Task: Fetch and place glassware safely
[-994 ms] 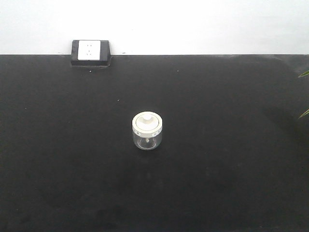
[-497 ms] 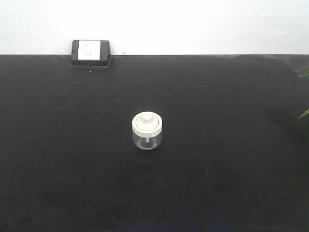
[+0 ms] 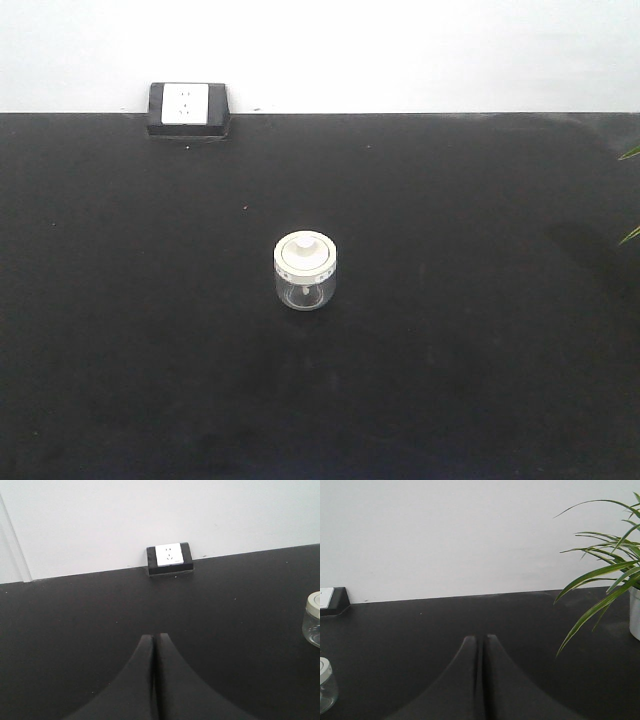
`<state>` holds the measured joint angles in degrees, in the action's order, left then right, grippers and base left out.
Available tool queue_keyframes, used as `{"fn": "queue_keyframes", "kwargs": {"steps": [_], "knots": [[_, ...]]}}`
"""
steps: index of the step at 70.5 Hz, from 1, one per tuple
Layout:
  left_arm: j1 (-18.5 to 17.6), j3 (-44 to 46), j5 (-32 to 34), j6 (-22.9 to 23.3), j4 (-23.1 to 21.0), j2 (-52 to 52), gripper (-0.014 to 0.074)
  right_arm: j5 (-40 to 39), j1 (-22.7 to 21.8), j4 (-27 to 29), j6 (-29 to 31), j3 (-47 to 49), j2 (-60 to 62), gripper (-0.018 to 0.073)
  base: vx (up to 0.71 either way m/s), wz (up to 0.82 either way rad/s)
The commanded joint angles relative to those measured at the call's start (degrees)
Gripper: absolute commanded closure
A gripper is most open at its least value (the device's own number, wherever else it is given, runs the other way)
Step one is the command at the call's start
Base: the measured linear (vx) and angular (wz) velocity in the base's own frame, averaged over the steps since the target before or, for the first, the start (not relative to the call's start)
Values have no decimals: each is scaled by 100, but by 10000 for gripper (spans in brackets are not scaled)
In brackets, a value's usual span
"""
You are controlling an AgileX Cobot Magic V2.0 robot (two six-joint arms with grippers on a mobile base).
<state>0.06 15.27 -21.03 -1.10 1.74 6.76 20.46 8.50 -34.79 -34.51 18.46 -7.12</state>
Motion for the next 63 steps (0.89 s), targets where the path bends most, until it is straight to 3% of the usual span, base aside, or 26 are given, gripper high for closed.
{"fn": "queue_keyframes", "kwargs": {"steps": [1, 50, 63], "knots": [[-33, 138, 405, 18, -36, 63, 603, -329, -28, -142, 58, 146, -67, 563, 0, 0], [-33, 117, 249, 18, -36, -261, 603, -320, -28, -142, 58, 146, -67, 563, 0, 0], [-33, -389, 220, 18, -386, -854, 603, -320, -28, -142, 58, 146, -67, 563, 0, 0]]}}
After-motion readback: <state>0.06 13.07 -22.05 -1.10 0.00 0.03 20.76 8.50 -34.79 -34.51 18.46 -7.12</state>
